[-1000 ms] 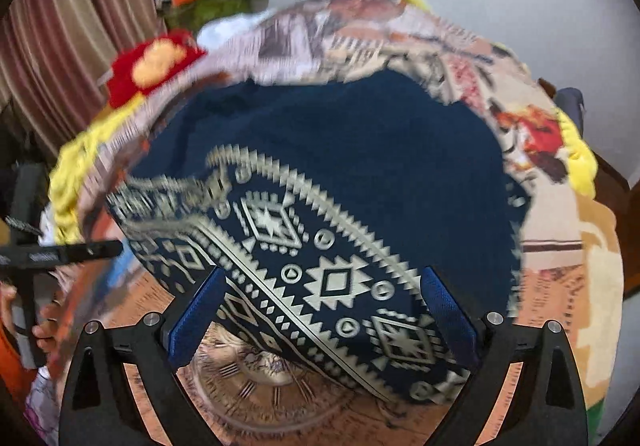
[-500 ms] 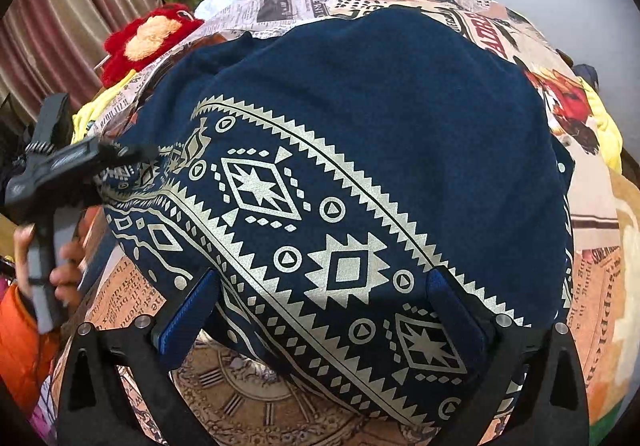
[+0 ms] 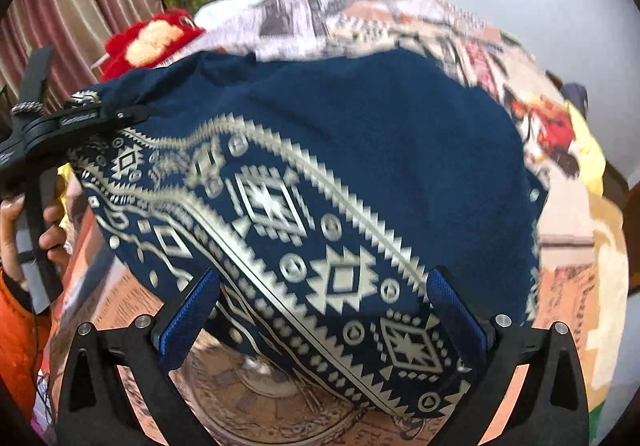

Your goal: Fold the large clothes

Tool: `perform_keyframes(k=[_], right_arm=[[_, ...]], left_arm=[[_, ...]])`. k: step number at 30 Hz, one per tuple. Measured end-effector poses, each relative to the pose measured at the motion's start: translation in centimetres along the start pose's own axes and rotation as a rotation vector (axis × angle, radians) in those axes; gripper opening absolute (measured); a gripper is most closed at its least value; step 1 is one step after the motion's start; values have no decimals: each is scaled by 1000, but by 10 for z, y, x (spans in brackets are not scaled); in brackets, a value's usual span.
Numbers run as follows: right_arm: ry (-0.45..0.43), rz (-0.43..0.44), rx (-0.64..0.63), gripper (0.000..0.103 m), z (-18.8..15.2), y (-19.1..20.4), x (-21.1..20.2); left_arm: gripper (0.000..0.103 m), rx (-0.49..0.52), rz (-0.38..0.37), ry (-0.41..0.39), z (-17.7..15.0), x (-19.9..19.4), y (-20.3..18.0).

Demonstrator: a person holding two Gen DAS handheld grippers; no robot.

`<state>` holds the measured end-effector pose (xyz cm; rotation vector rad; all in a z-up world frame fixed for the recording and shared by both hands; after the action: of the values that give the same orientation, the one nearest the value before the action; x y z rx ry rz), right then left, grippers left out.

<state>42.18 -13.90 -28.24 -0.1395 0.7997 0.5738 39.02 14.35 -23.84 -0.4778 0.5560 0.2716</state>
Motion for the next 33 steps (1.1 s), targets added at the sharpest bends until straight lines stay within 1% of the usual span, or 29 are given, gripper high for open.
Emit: perform_keyframes(k=[1, 5, 7, 9, 12, 16, 17, 19, 21, 22, 24, 26, 28, 30, 31, 33], right_arm=[[-23, 5, -3, 103, 8, 3, -3], [-78, 27, -6, 103, 32, 16, -6], [-82, 49, -3, 103, 40, 25, 2], [-67, 70, -2, 103, 43, 36, 14], [-21, 89, -7, 103, 36, 49, 39], [61, 154, 62, 103, 19, 50, 69], [66, 166, 78, 103, 18, 49, 72], [84, 169, 56, 103, 21, 49, 70], [117, 165, 67, 103, 23, 43, 63], [114, 173, 93, 103, 25, 38, 55], [75, 191, 147, 103, 25, 25, 34], [30, 179, 204, 103, 23, 2, 8], [1, 143, 239, 103, 19, -23, -13], [-17, 81, 263, 103, 11, -50, -35], [-26, 43, 275, 103, 6, -66, -47], [-35, -6, 296, 103, -4, -87, -66]], left_arm=[[22, 21, -5, -16, 4, -10, 0], [21, 126, -27, -111, 30, -40, -24], [21, 156, -28, -141, 38, -49, -32], [21, 177, -33, -165, 45, -57, -40], [21, 204, -31, -173, 46, -58, -50], [20, 225, -36, -130, 38, -48, -66], [20, 229, -35, -122, 35, -45, -71], [20, 238, -42, -122, 34, -45, -80], [20, 254, -58, -130, 37, -47, -98], [20, 263, -66, -135, 39, -48, -106], [19, 286, -86, -149, 45, -50, -126], [19, 303, -110, -162, 49, -53, -147], [19, 324, -147, -183, 54, -57, -177], [18, 360, -187, -205, 53, -62, -207], [18, 377, -203, -212, 51, -64, -219], [18, 452, -242, -231, 36, -70, -253]])
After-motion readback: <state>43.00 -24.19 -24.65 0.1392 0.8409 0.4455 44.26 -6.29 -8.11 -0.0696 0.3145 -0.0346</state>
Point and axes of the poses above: each gripper's, at about its wrist camera, not at the fingertips, and x roughly the way its jaws point, y to its left, z to its top, the point moved 6 cm from there along x, roughly the way its jaws point, and after that the axes turned 13 degrees about -y, right-handed, at the moved point
